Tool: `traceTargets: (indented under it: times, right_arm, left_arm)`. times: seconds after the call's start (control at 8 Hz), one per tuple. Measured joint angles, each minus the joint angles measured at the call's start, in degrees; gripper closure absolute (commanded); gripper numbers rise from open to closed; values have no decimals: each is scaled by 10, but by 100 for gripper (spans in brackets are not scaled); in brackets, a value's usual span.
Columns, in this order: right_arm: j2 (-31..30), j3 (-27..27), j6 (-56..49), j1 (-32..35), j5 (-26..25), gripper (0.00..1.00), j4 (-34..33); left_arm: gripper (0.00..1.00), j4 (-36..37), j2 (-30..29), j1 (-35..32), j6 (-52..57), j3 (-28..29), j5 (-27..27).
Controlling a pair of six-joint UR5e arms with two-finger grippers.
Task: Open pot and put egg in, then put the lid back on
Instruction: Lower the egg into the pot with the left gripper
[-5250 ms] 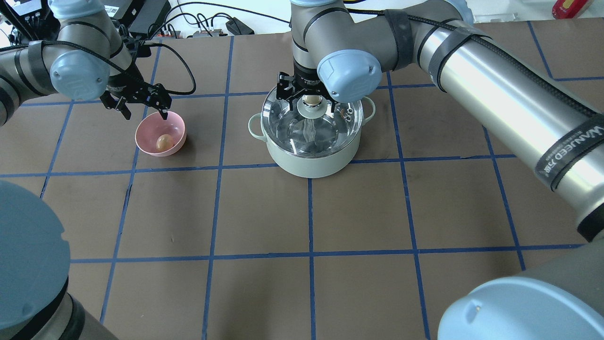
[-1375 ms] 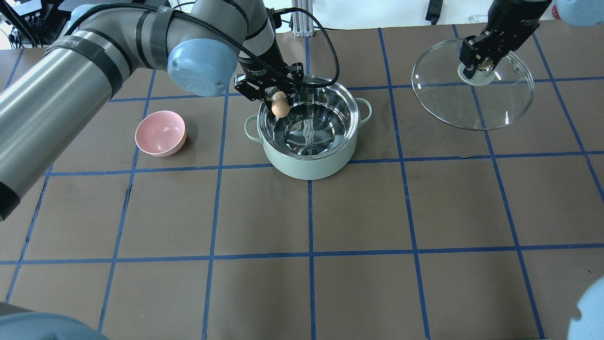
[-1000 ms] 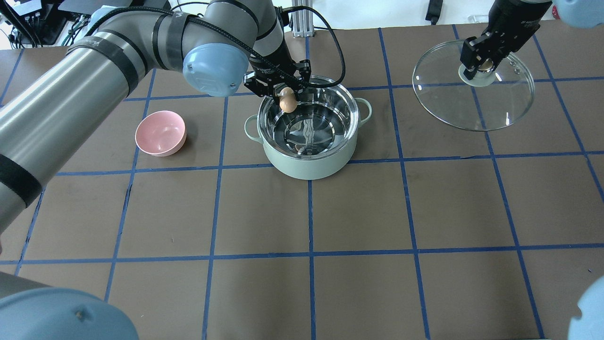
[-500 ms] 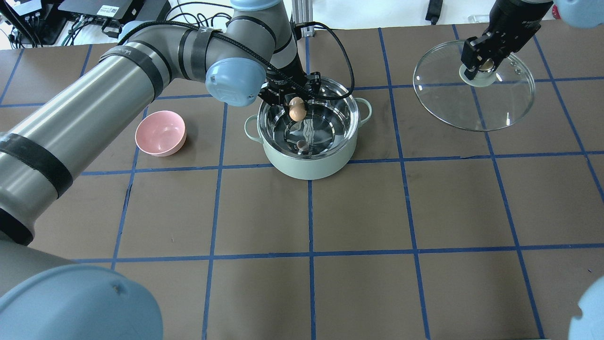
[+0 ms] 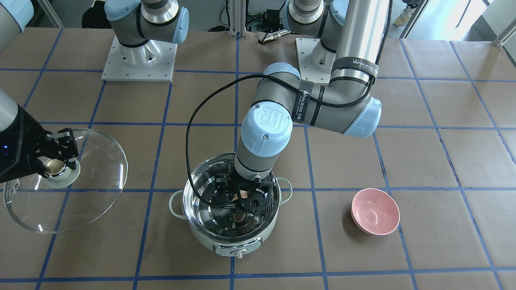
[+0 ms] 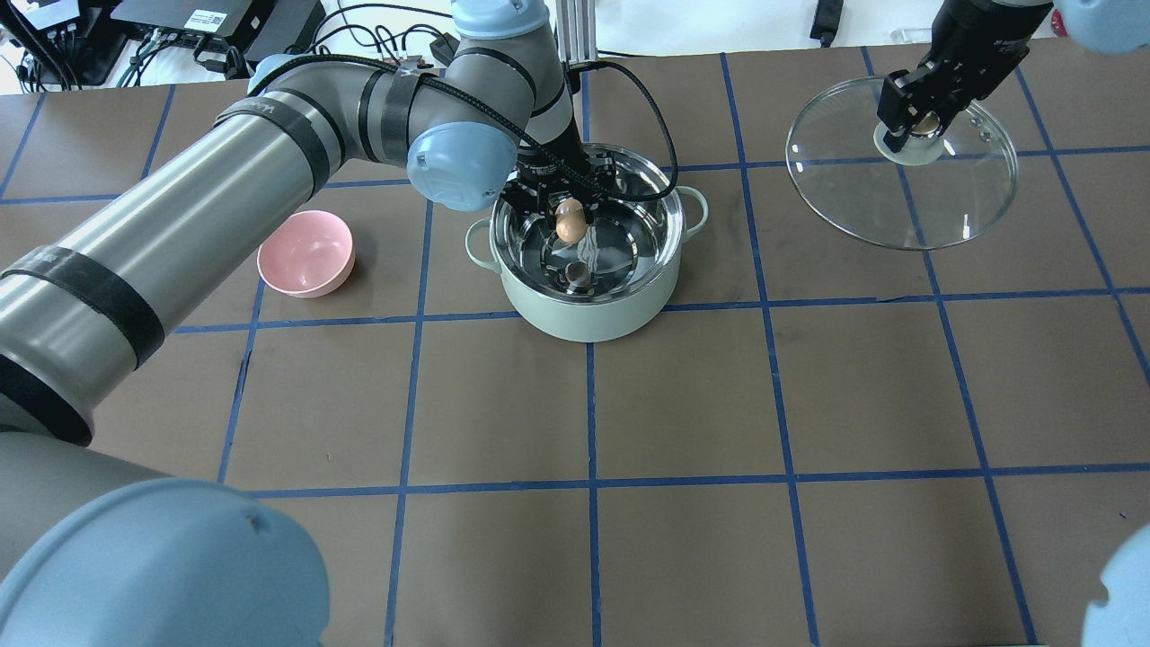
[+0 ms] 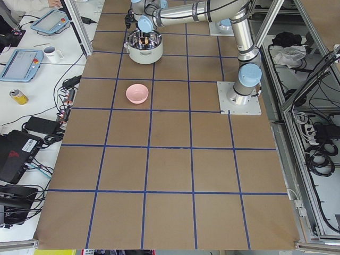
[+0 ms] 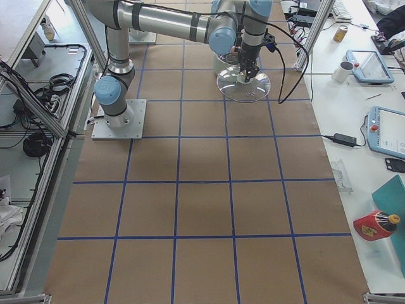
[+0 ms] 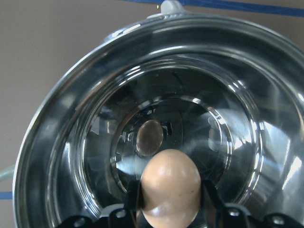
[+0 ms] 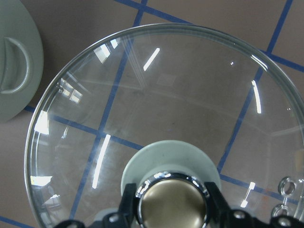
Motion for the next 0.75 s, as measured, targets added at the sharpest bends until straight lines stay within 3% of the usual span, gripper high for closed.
traceTargets:
  times: [0.5, 0.75]
  right_arm:
    - [0, 2, -2, 0, -2, 100, 0]
    - [-1, 4, -28, 0, -27, 100, -9]
  left_arm:
    - [100, 24, -14, -1, -35, 1, -26]
    - [100, 32, -23, -1, -42, 0, -31]
